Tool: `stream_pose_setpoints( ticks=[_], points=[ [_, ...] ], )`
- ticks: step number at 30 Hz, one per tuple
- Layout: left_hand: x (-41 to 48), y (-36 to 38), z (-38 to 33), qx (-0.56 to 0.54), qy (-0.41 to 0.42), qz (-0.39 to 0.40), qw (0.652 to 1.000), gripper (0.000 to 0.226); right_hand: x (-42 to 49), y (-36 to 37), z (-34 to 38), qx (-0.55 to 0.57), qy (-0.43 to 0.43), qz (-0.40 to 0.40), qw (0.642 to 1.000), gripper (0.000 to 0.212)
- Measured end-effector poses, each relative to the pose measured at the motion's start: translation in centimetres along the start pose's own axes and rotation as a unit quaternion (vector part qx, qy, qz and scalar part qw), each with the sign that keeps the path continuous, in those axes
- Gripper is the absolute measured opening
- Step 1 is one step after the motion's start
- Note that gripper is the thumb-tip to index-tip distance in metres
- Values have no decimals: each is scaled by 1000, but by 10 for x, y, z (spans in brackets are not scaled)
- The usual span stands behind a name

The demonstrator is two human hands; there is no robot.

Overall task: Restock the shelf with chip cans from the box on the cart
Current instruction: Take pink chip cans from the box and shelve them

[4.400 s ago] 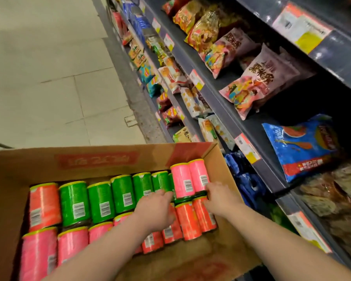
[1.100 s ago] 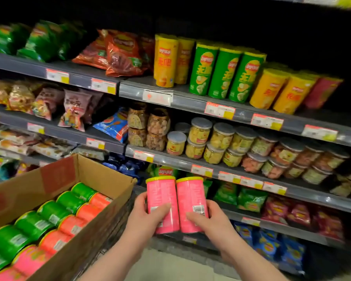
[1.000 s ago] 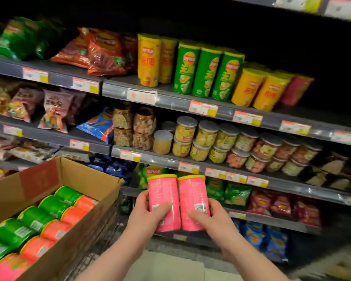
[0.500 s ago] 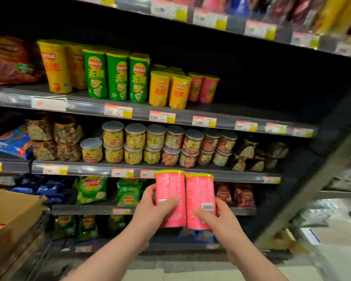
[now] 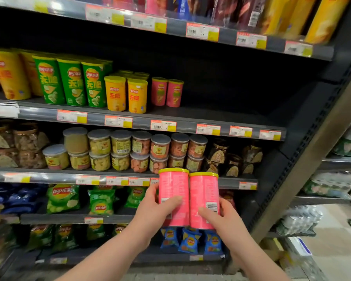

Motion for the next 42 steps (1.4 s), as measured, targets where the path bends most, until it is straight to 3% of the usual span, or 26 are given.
stream_pose_setpoints(
  ticks=[10, 24, 38, 42],
  points=[
    [53, -5, -26, -31, 21, -8, 999, 51, 58, 3, 29, -19, -15, 14, 1000, 45],
    [171, -69, -102, -53, 101, -9, 993, 46, 189, 49, 151, -71, -127, -5, 989, 32],
    [207, -147, -149, -81, 155, -63, 983, 36, 308, 92, 234, -173, -165, -99, 966, 75],
    [208, -158, -150, -96, 153, -72, 981, 47, 340, 107, 233, -201, -136, -92, 966, 89]
  ],
)
Point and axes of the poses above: each hand's wrist, its own x-axis towards the middle knuckle, its own y-axis out of the palm, z = x × y, the point moved 10 cm from there along x, towards the middle knuckle, and after that the axes turned 1 degree about z, right-handed, at the moved point
